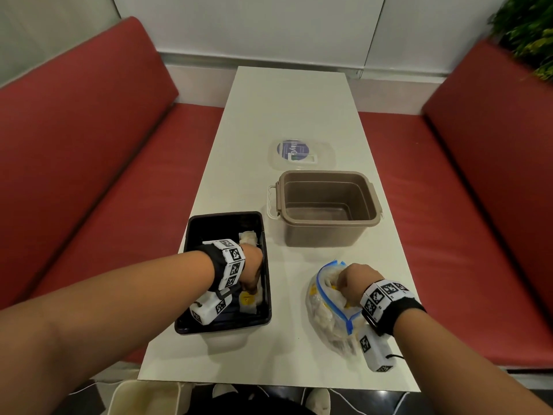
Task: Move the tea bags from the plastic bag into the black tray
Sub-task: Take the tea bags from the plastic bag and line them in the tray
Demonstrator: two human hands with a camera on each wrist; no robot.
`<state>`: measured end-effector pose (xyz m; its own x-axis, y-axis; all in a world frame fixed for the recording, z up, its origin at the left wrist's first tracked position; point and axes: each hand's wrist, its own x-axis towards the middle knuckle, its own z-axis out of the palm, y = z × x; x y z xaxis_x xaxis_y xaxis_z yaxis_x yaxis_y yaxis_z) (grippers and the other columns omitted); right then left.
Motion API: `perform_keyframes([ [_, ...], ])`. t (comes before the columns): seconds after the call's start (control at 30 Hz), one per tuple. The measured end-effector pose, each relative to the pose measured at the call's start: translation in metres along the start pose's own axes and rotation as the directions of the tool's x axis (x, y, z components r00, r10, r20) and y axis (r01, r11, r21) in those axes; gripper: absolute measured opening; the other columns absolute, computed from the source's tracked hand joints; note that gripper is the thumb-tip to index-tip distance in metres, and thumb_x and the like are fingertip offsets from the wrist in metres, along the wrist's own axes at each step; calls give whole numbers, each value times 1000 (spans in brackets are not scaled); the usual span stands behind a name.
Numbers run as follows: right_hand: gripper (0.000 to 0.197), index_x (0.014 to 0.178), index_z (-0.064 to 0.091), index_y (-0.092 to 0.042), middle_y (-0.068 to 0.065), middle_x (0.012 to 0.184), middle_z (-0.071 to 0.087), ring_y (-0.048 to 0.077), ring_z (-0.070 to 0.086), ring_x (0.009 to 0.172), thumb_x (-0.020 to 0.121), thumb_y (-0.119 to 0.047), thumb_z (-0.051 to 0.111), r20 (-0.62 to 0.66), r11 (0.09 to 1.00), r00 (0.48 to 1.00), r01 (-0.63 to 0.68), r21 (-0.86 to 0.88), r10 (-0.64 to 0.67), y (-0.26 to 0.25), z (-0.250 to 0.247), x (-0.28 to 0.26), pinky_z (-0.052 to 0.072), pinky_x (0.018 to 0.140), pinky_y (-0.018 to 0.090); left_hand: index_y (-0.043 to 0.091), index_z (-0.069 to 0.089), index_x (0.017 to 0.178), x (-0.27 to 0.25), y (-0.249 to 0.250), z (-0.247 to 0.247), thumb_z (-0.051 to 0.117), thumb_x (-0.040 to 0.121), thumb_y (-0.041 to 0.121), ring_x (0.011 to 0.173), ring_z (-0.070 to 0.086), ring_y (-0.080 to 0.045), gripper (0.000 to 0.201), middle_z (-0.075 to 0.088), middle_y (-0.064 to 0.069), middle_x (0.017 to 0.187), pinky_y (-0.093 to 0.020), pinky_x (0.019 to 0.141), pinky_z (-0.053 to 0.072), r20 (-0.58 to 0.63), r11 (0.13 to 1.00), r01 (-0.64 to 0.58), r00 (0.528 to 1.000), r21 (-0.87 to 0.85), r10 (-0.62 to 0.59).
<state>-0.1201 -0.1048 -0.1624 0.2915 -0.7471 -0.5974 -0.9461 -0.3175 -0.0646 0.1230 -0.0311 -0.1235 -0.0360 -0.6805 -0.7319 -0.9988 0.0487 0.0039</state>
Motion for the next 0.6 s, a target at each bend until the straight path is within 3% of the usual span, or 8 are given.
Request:
perform_keyframes([
  [0.13, 29, 83, 71, -15, 3, 87, 69, 23, 64, 85, 92, -36, 53, 19, 986, 997, 74, 148, -78, 0, -4, -3, 52, 79, 30, 10, 73, 95, -6, -3, -8, 76, 79, 38, 83, 65, -24, 32, 65, -3, 83, -35, 80, 55, -10, 1000, 19, 1000, -13, -19],
  [0.23, 27, 96, 75, -13, 5, 98, 72, 25, 67, 94, 90, -32, 57, 26, 990, 995, 96, 104, -99, 0, -4, -5, 54, 85, 31, 8, 75, 95, -15, -6, -21, 71, 83, 35, 74, 58, -19, 29, 66, -2, 82, -30, 69, 52, -52, 999, 43, 998, -16, -44],
  [0.47, 26, 98, 76, -10, 9, 100, 73, 24, 68, 92, 81, -28, 67, 62, 991, 992, 107, 83, -112, 6, -2, -6, 55, 84, 32, 15, 72, 94, -35, 0, -58, 70, 83, 47, 88, 65, -18, 34, 72, 0, 92, -34, 83, 54, -226, 988, 10, 973, -153, -45],
  [0.6, 12, 88, 76, -12, 5, 91, 73, 22, 69, 87, 77, -14, 71, 2, 960, 990, 137, 244, -142, 6, -4, -8, 55, 78, 29, 19, 72, 92, -41, 24, -66, 68, 86, 44, 84, 63, -13, 26, 71, 5, 89, -29, 76, 51, -318, 980, -56, 948, -193, -8],
])
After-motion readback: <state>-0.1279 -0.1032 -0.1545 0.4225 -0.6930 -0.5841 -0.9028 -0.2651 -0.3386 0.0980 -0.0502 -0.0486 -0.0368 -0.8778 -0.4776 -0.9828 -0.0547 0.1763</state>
